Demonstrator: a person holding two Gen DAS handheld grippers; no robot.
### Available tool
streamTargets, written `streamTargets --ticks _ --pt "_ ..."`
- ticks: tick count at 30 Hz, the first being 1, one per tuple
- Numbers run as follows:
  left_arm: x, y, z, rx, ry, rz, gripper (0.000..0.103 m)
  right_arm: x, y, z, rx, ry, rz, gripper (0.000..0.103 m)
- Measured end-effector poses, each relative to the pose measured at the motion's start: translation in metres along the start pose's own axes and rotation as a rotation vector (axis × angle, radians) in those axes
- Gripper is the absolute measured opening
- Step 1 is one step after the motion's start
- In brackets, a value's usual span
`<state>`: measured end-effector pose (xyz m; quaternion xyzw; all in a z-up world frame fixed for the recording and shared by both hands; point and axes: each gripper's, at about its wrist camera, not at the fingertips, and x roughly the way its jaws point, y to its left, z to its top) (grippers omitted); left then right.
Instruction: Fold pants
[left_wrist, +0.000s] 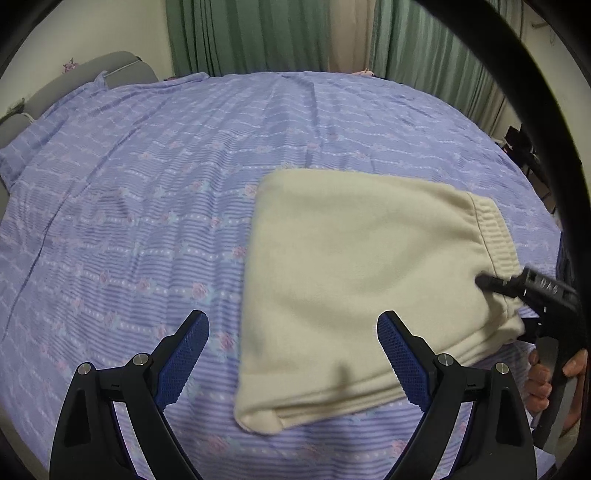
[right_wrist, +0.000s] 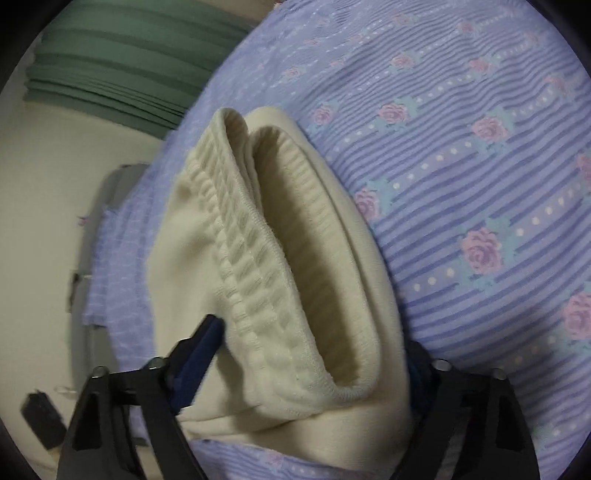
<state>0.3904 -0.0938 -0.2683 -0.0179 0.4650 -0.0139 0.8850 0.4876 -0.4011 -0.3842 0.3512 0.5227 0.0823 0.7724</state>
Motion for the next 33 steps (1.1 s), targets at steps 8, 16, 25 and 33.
streamTargets --ticks 8,16,25,33 --pt "0.037 0.053 0.017 -0.131 0.075 -0.149 0.093 -0.006 0.054 -0.015 -0.213 -0.057 -0.266 0.052" --pt "0.102 0.054 0.033 -0.081 0.196 -0.377 0.08 -0.002 0.067 -0.018 -0.293 -0.107 -0.341 0.052" --pt "0.128 0.042 0.05 -0.109 0.281 -0.504 0.063 -0.012 0.044 -0.023 -0.272 -0.124 -0.338 0.058" --pt "0.145 0.03 0.056 -0.099 0.302 -0.49 0.062 0.001 0.035 -0.008 -0.239 -0.114 -0.284 0.065"
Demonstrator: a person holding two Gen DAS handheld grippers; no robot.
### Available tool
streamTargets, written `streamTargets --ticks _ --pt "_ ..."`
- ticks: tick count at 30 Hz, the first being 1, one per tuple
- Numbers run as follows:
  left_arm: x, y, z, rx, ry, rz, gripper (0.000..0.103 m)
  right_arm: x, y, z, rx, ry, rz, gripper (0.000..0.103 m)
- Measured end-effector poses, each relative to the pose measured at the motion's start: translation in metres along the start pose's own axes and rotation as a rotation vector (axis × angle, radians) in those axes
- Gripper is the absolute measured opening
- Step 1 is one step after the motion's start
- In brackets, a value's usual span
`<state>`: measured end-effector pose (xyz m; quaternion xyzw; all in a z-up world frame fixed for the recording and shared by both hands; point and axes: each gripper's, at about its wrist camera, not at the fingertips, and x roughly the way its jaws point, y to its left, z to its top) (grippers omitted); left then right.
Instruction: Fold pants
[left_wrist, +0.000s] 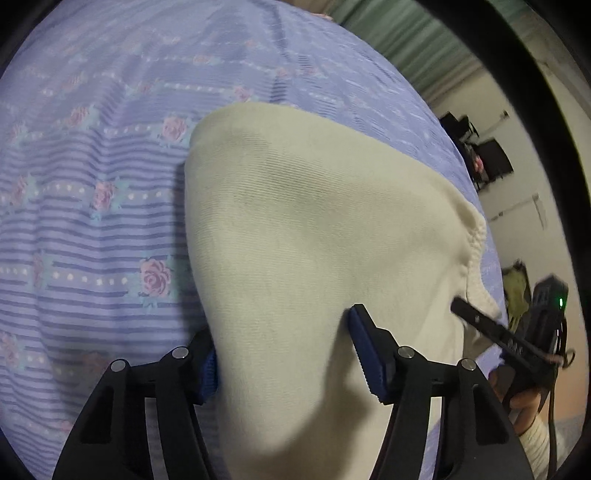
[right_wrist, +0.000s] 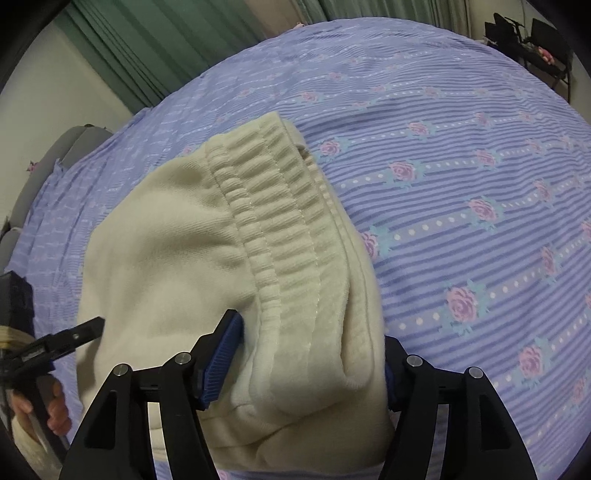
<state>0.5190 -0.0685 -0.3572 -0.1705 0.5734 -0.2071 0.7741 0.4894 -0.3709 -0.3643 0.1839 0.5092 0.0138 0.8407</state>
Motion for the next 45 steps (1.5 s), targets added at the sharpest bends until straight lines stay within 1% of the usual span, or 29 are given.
streamTargets --ticks 2,3,4,5,7,8,10,12,15,18,23,28,31,34,38,42,45 --pt "0.002 0.001 0.0 -0.048 -0.003 0.003 0.061 0.001 0.0 0.002 0.002 0.007 0.0 0.063" --pt "0.002 -0.001 0.0 -0.06 0.0 0.01 0.058 -0.001 0.002 0.003 0.001 0.008 0.002 0.058" --pt "-0.002 -0.006 0.0 -0.058 0.001 0.028 0.05 -0.004 0.005 0.004 -0.005 0.007 -0.006 0.053" --pt "-0.006 -0.01 0.0 -0.044 0.003 0.049 0.041 -0.008 0.008 0.004 -0.014 0.001 -0.016 0.05" --pt "-0.018 -0.022 0.0 -0.01 0.003 0.084 0.033 -0.02 0.016 0.004 -0.041 -0.016 -0.036 0.043" --pt "-0.024 -0.027 0.0 -0.005 -0.004 0.093 0.031 -0.029 0.021 0.003 -0.058 -0.027 -0.044 0.042" --pt "-0.04 -0.043 -0.002 0.014 -0.033 0.099 0.03 -0.051 0.034 0.0 -0.102 -0.06 -0.047 0.036" --pt "-0.056 -0.062 -0.009 0.045 -0.058 0.103 0.029 -0.073 0.042 -0.004 -0.122 -0.084 -0.026 0.034" --pt "-0.075 -0.087 -0.026 0.1 -0.072 0.15 0.028 -0.107 0.055 -0.014 -0.159 -0.118 -0.004 0.033" --pt "-0.097 -0.097 -0.05 0.077 -0.073 0.14 0.028 -0.14 0.064 -0.029 -0.192 -0.138 0.005 0.033" --pt "-0.154 -0.12 -0.096 0.079 -0.105 0.147 0.028 -0.201 0.07 -0.061 -0.24 -0.155 0.037 0.033" --pt "-0.22 -0.148 -0.139 0.094 -0.171 0.193 0.028 -0.262 0.086 -0.086 -0.303 -0.181 0.083 0.033" --pt "-0.254 -0.158 -0.155 0.088 -0.217 0.217 0.028 -0.294 0.098 -0.098 -0.344 -0.196 0.107 0.033" --pt "-0.289 -0.158 -0.171 0.097 -0.259 0.228 0.028 -0.323 0.116 -0.108 -0.374 -0.219 0.129 0.033" --pt "-0.324 -0.148 -0.186 0.107 -0.304 0.224 0.028 -0.349 0.144 -0.124 -0.4 -0.252 0.133 0.033" --pt "-0.359 -0.126 -0.193 0.133 -0.347 0.213 0.028 -0.366 0.181 -0.136 -0.421 -0.273 0.127 0.033" --pt "-0.385 -0.103 -0.198 0.163 -0.361 0.202 0.028 -0.373 0.211 -0.15 -0.408 -0.297 0.117 0.033"
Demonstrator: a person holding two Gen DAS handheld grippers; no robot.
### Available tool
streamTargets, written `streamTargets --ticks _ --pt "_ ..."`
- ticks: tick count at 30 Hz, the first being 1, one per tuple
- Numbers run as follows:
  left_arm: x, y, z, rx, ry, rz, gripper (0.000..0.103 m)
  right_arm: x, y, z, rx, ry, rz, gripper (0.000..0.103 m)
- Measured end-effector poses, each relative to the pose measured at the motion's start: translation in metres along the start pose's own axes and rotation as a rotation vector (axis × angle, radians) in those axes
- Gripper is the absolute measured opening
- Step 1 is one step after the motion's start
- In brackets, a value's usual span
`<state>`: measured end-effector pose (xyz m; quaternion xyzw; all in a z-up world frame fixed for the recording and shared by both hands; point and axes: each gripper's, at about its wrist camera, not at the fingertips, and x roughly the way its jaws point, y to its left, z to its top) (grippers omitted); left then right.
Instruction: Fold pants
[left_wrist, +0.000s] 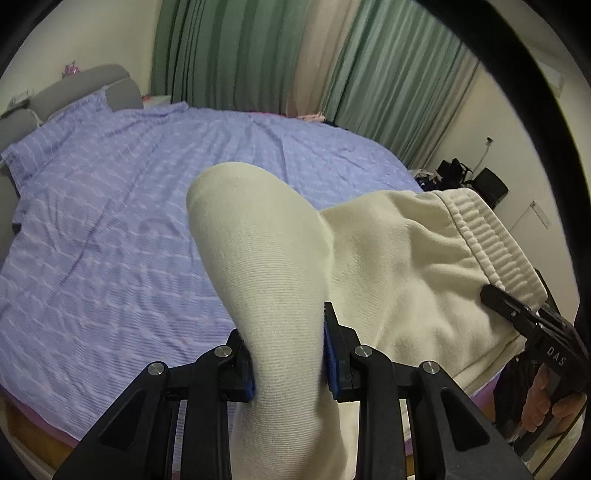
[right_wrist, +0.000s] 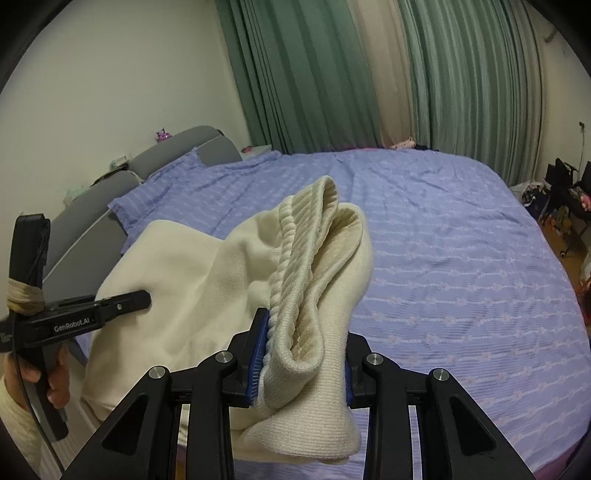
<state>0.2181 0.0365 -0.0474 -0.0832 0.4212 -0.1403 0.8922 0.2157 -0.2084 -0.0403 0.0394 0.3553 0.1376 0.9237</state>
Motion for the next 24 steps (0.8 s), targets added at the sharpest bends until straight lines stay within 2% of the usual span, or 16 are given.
streamTargets --ticks 4,8,15,24 --pt "-0.022 0.044 0.004 0.045 0.005 -0.035 0.028 -0.002 0.054 -0.004 0.043 -0.021 -0.045 0.033" --pt "-0.038 0.08 0.003 0.087 0.008 -0.039 0.028 0.0 0.098 -0.013 0.075 -0.037 -0.069 0.033" --pt "-0.056 0.127 -0.008 0.042 0.014 -0.033 0.028 0.013 0.149 -0.018 0.069 -0.002 -0.05 0.033" --pt "-0.076 0.189 -0.026 -0.094 -0.013 0.006 0.028 0.042 0.196 -0.015 0.002 0.03 0.021 0.033"
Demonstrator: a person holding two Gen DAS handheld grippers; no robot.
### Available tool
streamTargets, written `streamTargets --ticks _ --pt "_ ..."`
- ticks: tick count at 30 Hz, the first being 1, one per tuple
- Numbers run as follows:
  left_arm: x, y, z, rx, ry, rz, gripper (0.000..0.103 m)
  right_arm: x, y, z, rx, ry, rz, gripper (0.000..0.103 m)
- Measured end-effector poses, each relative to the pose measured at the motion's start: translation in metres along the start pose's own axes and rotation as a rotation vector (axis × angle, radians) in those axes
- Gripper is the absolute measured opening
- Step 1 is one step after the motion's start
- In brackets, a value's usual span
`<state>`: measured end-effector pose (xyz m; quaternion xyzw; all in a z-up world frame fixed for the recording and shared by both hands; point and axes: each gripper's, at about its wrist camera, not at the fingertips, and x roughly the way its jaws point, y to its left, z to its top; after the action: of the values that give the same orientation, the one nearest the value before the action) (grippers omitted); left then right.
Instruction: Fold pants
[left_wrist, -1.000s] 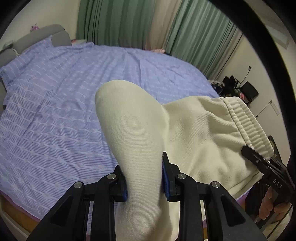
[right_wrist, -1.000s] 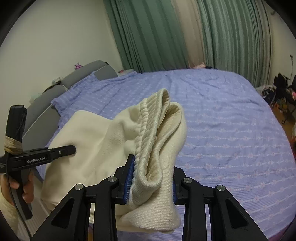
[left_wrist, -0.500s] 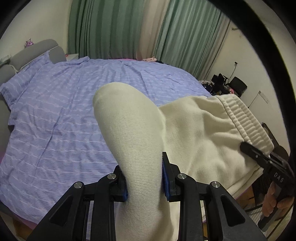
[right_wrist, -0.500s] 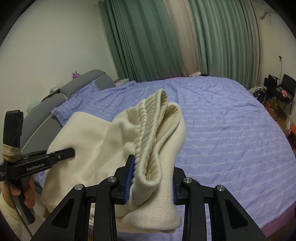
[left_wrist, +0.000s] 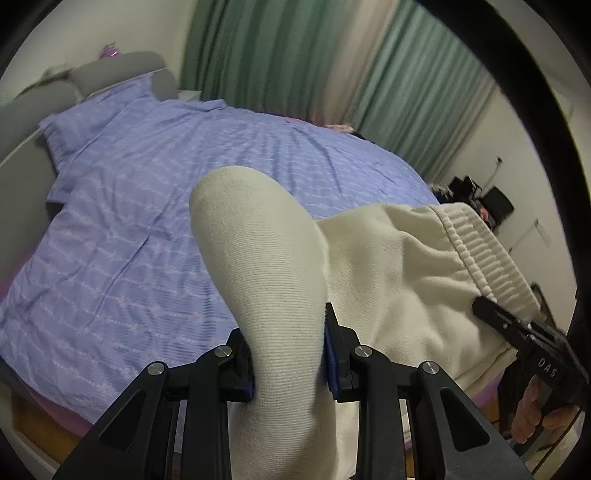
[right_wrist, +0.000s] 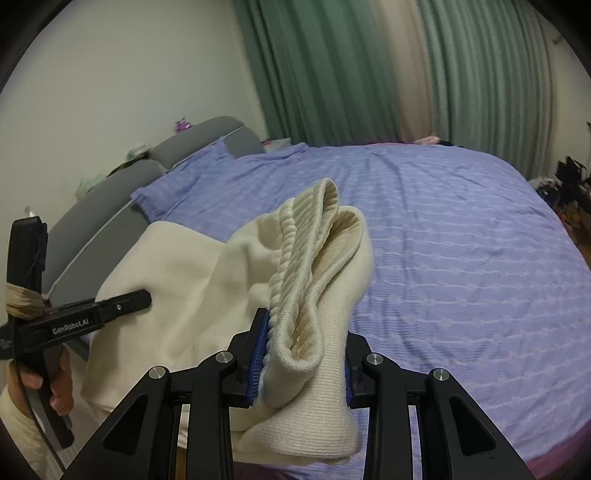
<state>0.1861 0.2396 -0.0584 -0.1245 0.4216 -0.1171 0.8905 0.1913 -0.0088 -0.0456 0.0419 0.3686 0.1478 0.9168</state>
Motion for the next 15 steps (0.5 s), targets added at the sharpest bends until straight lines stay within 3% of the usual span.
streamTargets --ticks 7,15 --pt "-0.002 0.082 0.014 -0.026 0.012 0.003 0.028 0.041 0.062 0.009 -0.027 0.036 0.024 0.033" --pt "0.024 0.196 0.043 0.019 0.139 0.019 0.028 0.119 0.139 0.004 0.058 0.125 0.016 0.033"
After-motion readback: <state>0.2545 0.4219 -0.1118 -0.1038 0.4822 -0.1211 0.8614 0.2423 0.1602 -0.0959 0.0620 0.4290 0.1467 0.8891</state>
